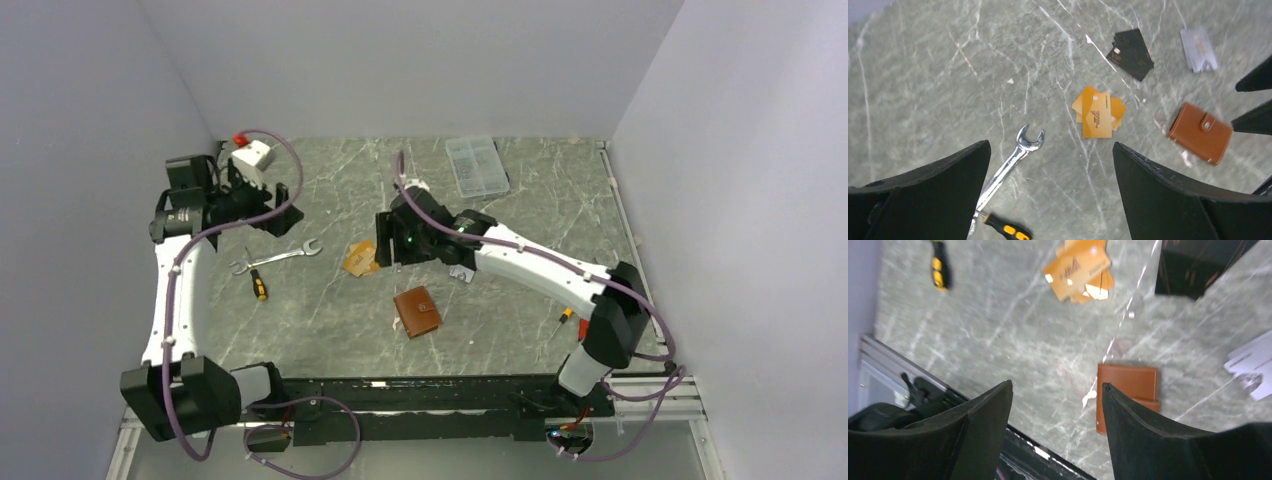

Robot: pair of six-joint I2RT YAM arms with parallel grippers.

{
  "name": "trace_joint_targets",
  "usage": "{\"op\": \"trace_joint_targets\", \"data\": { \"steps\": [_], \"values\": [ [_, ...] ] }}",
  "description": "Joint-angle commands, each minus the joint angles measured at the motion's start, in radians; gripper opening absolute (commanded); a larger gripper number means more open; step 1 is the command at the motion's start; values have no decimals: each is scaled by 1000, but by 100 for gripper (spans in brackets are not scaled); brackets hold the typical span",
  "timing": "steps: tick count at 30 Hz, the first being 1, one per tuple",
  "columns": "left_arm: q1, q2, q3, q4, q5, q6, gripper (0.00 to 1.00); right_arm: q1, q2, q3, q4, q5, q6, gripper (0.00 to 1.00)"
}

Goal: Put the credit cards into the card holder
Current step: Close the card holder at the center of the board, then reset both arms

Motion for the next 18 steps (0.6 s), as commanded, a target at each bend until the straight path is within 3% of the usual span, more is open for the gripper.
{"op": "trace_joint_targets", "data": {
  "steps": [1, 4, 6, 8, 11, 13, 18],
  "values": [
    [155, 99, 84, 16, 153, -244, 99, -70, -98, 48, 35, 40, -100, 69],
    [311, 250, 98, 39, 412, -332, 99, -174, -207, -36, 107, 45, -108, 70],
    [364, 339, 131, 9, 441, -354, 99, -282, -299, -136, 182, 71, -98, 72],
    [375, 367, 125, 7, 365, -324, 99, -380, -395, -261, 279, 136, -83, 76],
    [375, 296, -20, 231, 254, -343, 99, -533, -497, -404, 370, 216, -31, 81],
    [355, 228, -123, 364, 185, -349, 99, -619, -526, -474, 428, 253, -39, 99],
    [205, 90, -333, 615, -41, -273, 99, -734, -533, -603, 550, 408, -135, 100]
  ]
}}
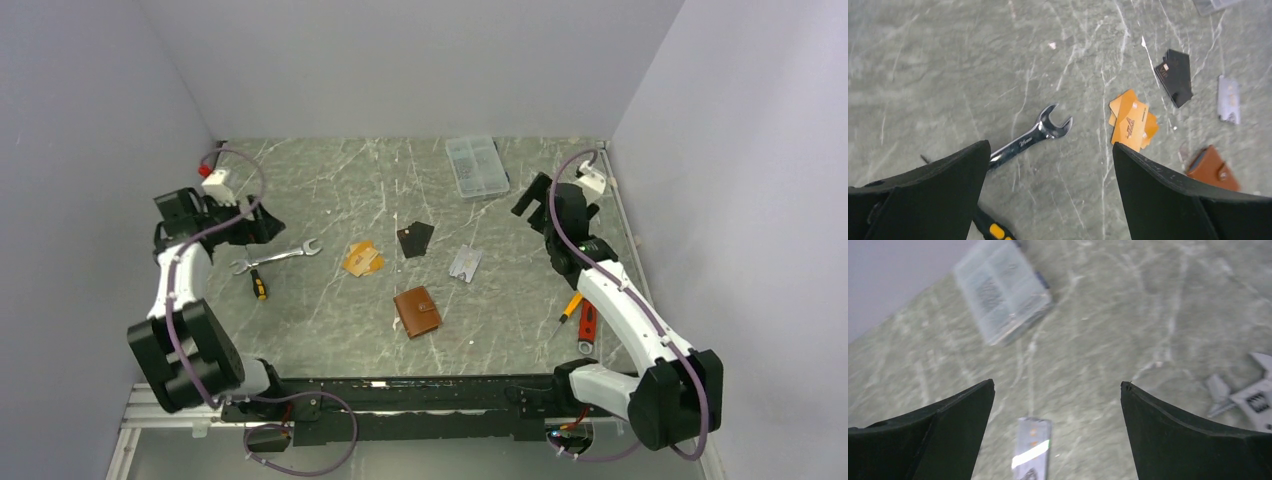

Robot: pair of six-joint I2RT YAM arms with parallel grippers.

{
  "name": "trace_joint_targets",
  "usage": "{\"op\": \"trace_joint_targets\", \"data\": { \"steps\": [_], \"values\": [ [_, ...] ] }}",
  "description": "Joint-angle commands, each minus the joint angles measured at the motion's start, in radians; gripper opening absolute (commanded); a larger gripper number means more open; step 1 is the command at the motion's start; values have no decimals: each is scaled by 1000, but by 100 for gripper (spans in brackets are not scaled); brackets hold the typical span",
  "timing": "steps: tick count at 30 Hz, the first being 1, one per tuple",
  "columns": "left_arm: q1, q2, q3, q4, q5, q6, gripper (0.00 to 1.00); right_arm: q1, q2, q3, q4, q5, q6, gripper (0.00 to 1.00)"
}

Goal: Put the credit cards into the card holder
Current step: Reset both arms

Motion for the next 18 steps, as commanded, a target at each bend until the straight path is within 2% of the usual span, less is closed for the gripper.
{"op": "trace_joint_targets", "data": {
  "steps": [1, 4, 7, 11, 12, 15, 18],
  "values": [
    [-137, -140, -146, 357, -189, 49, 99, -78, 3, -78, 185, 153, -88, 100],
    [-193, -134, -233, 514, -225, 23, 99, -146, 10, -112, 207, 198, -99, 100],
    [-211, -94, -284, 641, -195, -7, 99, -202, -12, -175, 308, 231, -128, 100],
    [-228, -61, -405, 906, -191, -34, 99, -242, -76, -323, 557, 283, -292, 100],
    [-238, -55, -381, 839, -192, -7, 99, -248, -73, -343, 611, 296, -321, 100],
    [-254, -28, -397, 857, -218, 7, 100, -267, -50, -386, 646, 279, -348, 100],
    [-258, 7, -521, 1109, -229, -30, 99, -266, -7, -443, 703, 244, -339, 100]
  ]
}}
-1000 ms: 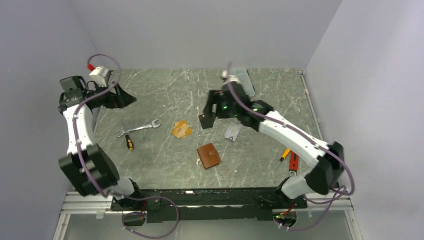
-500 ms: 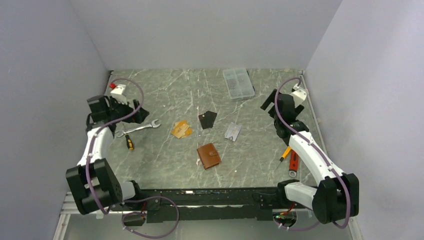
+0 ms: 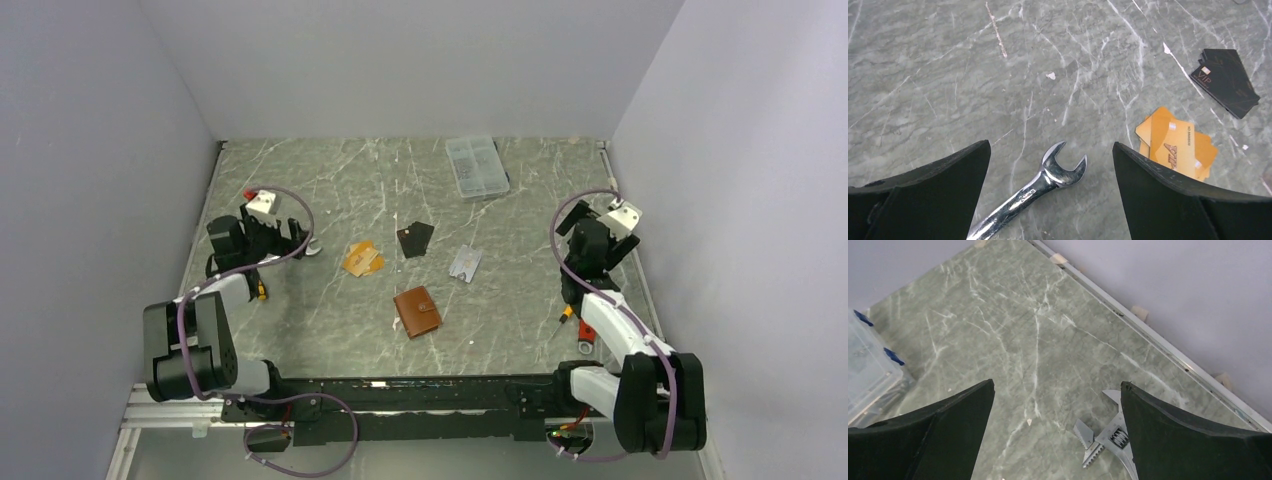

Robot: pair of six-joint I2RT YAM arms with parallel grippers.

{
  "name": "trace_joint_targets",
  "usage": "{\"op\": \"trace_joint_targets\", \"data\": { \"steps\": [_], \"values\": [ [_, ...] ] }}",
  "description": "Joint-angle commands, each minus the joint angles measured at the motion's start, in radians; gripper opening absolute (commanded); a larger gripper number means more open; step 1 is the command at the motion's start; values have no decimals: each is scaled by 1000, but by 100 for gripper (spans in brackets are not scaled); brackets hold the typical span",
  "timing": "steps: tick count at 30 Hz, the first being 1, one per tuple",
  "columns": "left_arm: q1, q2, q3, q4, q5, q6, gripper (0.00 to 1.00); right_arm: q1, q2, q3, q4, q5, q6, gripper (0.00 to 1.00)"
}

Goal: Put the credit cards into the card holder
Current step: Reset both arms

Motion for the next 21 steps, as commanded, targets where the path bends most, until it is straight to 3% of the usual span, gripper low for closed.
{"op": "trace_joint_targets", "data": {
  "steps": [1, 7, 10, 12, 14, 15, 17, 19, 20, 21],
  "values": [
    [-10, 13, -95, 260, -33, -12, 99, -5, 53, -65, 206, -10, -63, 100],
    [-42, -52, -231, 445, -78, 21, 99, -5, 114, -203, 461, -24, -151, 100],
    [-87, -73, -301, 537, -248, 15, 99, -5, 163, -268, 603, -29, -143, 100],
    [-117, -10, -343, 703, -295, 4, 99, -5, 197, -303, 702, -52, -119, 100],
    [-128, -45, -323, 584, -299, 36, 99, -4, 253, -334, 837, -79, -158, 100],
    [-127, -18, -342, 676, -296, 16, 99, -4, 266, -334, 856, -115, -174, 100],
    [-126, -48, -328, 597, -291, 34, 99, -5, 280, -323, 846, -232, -206, 100],
    [-125, -19, -345, 683, -290, 12, 100, 0, 379, -343, 992, -330, -283, 100],
    [-125, -32, -337, 646, -291, 22, 99, 8, 398, -334, 1006, -326, -301, 100],
    [-124, -47, -328, 599, -289, 32, 99, 10, 378, -293, 887, -320, -277, 100]
  ]
}}
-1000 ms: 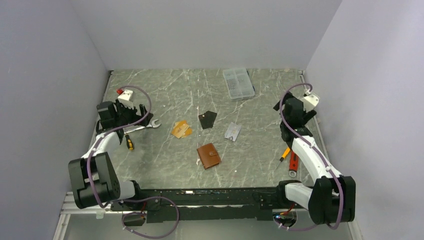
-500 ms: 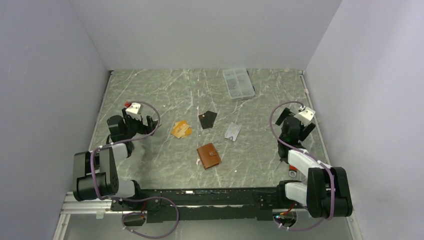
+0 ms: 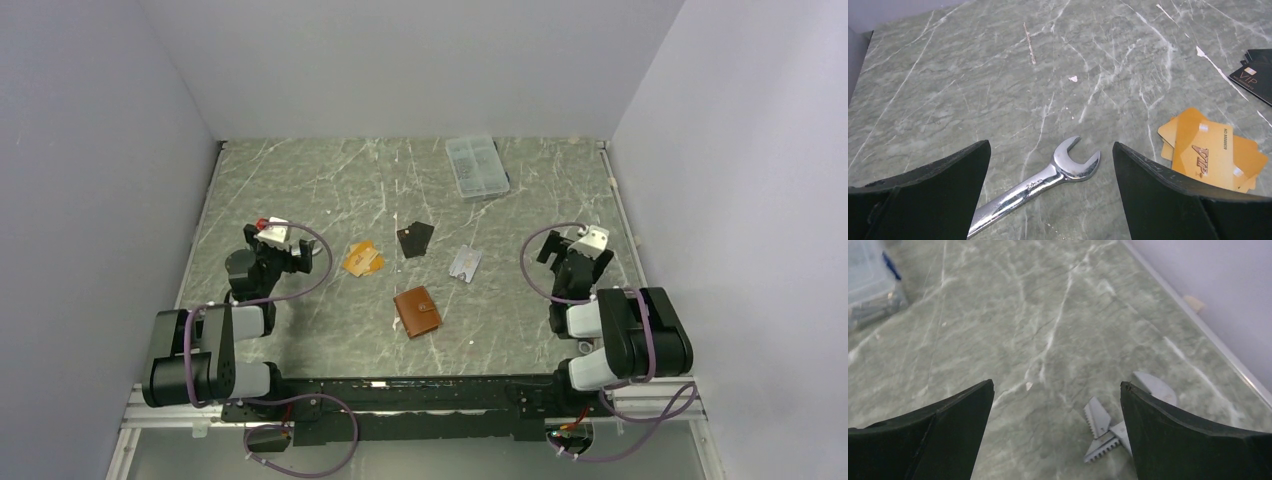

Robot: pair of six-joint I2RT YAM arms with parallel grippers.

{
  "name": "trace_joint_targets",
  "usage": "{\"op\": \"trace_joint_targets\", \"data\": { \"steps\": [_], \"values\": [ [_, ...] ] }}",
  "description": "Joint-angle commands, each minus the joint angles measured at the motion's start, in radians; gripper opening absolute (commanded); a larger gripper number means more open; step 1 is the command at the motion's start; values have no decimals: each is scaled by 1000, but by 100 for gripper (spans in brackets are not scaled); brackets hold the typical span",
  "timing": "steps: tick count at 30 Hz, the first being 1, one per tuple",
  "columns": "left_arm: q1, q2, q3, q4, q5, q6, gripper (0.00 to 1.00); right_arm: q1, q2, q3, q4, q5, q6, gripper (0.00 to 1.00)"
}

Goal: Put the credit cards into the card holder
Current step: Reset both arms

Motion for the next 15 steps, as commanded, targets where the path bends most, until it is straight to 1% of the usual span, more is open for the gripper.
{"op": "trace_joint_targets", "data": {
  "steps": [1, 3, 4, 5, 8, 11, 15],
  "values": [
    [-1, -11, 3, 59, -23, 5, 99, 6, 48, 76, 37, -113, -53, 100],
    [0, 5, -5, 108, -24, -6, 99, 0, 66, 109, 2, -106, -52, 100],
    [0, -6, 2, 73, -22, 2, 99, -6, 60, 113, -19, -117, -44, 100],
    [0, -13, 9, 45, -25, 7, 99, -7, 67, 106, 11, -117, -52, 100],
    [0, 7, 2, 95, -24, -2, 99, -7, 52, 95, 9, -116, -52, 100],
    [0, -4, 15, 47, -23, 6, 99, -6, 49, 91, 16, -112, -55, 100],
    [0, 6, 10, 70, -22, 0, 99, -6, 49, 90, 18, -112, -54, 100]
  ]
}}
